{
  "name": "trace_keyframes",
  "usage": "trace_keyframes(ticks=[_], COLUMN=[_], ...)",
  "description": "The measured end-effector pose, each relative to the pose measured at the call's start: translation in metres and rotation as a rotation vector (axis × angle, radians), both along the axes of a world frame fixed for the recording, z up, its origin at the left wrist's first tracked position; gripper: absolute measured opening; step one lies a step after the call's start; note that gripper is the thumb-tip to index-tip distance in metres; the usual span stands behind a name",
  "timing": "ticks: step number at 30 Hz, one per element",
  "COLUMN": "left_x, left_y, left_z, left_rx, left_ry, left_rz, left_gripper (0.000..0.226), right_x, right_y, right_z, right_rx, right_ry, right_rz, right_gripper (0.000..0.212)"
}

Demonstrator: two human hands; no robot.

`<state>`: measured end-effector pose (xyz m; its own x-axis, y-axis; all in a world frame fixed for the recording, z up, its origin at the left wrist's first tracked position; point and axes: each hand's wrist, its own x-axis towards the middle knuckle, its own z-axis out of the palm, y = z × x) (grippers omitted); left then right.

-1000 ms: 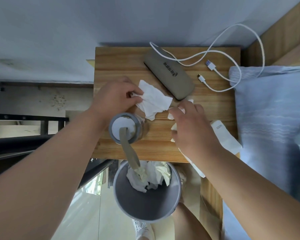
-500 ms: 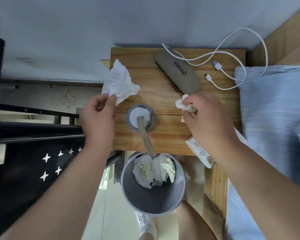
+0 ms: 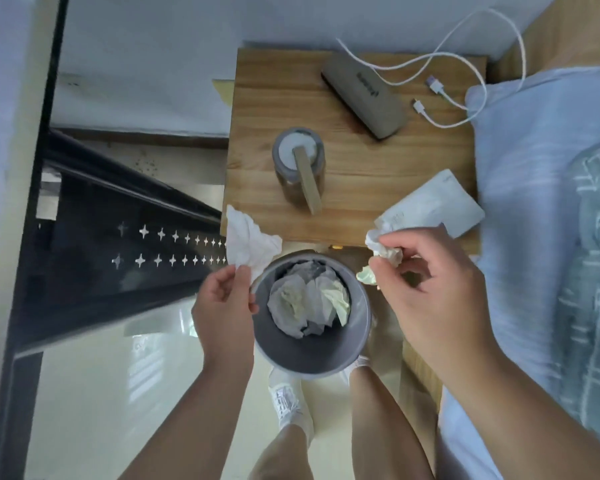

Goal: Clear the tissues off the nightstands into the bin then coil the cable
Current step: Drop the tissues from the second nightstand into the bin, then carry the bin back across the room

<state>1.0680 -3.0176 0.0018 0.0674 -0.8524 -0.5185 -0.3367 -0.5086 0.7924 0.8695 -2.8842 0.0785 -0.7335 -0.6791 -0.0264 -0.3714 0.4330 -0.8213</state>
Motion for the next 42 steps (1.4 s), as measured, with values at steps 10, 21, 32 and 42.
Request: trace_keyframes(ticks=[10,21,32,42], left_x=[0.065,0.069,0.078,0.077], left_y=[0.07,0.076,0.055,0.034], left_z=[-0.069,-0.111,-0.104,-0.156], left_rx=[0.202,0.353,0.124,0.431], left_ry=[-0.251,-0.201,-0.341,-0.425], left_rz=[-0.198,-0.398,-0.388,-0.499], left_gripper=[0.01,0.013,0.007,0.051], right_x=[0.089,0.09,0.067,0.061], right_y=[0.061,0.065,0.089,0.082], right_z=[-0.107,-0.176,-0.185,-0.255], right_rx=[0.314,0.442,0.408,0.642], right_ry=[-0.258,-0.44,-0.448,-0.543], right_rz=[-0.083,0.031,-0.177,-0.241], right_gripper=[0.017,0.028,0.011,0.02])
